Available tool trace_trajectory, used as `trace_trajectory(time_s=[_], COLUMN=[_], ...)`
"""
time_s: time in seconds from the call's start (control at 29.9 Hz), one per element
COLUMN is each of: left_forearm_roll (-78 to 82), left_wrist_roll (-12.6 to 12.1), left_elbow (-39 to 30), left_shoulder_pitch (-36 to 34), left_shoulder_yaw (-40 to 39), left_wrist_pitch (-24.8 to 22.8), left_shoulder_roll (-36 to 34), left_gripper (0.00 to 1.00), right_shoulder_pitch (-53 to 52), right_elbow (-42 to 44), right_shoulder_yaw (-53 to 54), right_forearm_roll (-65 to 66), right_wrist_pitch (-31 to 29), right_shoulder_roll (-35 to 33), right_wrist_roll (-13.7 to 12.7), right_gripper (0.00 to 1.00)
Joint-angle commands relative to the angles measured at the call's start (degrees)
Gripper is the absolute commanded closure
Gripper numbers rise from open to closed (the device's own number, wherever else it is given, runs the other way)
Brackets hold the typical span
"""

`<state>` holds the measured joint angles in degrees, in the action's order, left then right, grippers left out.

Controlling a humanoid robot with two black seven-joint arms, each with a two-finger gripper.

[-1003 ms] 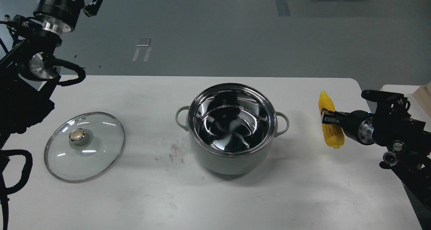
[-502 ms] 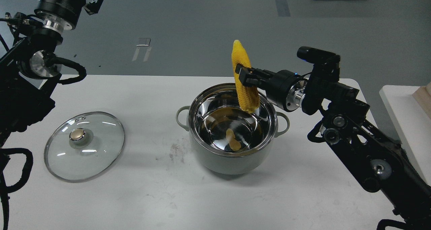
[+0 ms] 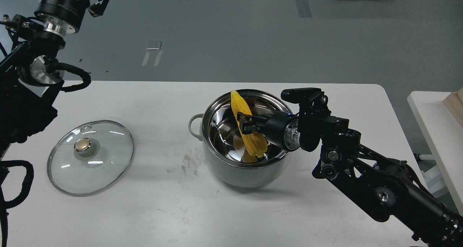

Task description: Open pot and put corn in

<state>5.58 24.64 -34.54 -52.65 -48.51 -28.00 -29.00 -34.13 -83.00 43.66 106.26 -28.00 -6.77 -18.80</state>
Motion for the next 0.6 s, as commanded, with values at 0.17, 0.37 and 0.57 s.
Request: trace_trajectory(time_s=[0.17, 0.37, 0.57], left_forearm_roll=[0.04, 0.04, 0.04], left_wrist_roll=[-0.12, -0.21, -0.30], left_elbow=[0.00, 0.00, 0.00], left_shoulder_pitch=[0.00, 0.00, 0.00], left_shoulder_yaw=[-0.01, 0.08, 0.08], left_wrist_pitch=[0.00, 0.00, 0.00], left_shoulder_roll=[0.26, 0.35, 0.09], left_gripper=[0.02, 0.02, 0.02], right_shoulder_pitch=[0.38, 0.03, -2.51], right_elbow=[-0.14, -0.49, -0.58], right_shoulder_yaw=[0.02, 0.63, 11.42], right_forearm_roll=[-0.27, -0.35, -0.79], right_wrist_pitch=[0.00, 0.00, 0.00], right_shoulder_roll=[0.01, 0.01, 0.79], right_wrist_roll=[0.26, 0.61, 0.87], right_gripper=[0.13, 0.04, 0.03])
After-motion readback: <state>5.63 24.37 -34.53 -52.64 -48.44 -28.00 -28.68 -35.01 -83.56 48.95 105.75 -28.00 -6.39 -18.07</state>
